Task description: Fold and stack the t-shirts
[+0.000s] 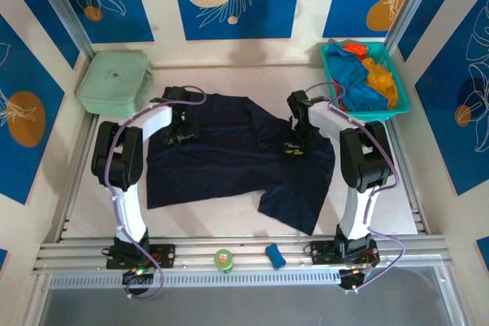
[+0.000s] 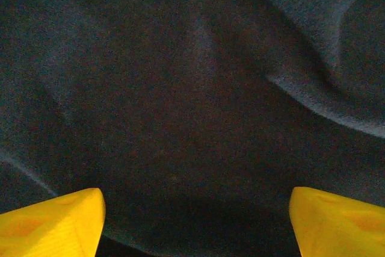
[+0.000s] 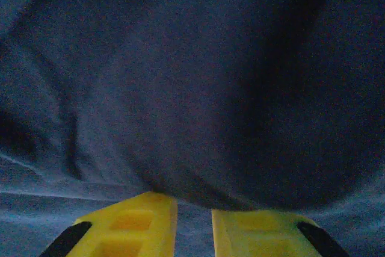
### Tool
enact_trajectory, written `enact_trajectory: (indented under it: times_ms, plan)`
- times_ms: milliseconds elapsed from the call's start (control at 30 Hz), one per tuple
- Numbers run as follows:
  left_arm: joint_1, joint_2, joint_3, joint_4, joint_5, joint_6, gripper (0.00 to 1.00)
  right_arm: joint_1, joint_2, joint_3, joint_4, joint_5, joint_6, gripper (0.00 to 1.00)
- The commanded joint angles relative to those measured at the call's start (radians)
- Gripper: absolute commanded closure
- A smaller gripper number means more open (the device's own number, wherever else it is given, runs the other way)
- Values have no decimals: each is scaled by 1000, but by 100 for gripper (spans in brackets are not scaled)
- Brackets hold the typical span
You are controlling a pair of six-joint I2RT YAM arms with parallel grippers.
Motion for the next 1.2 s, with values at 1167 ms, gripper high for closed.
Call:
enact_trajectory:
  times_ms: [1167]
  plan:
    - [1, -15, -17, 11, 25, 11, 20, -10, 163, 226, 97, -99, 249, 53]
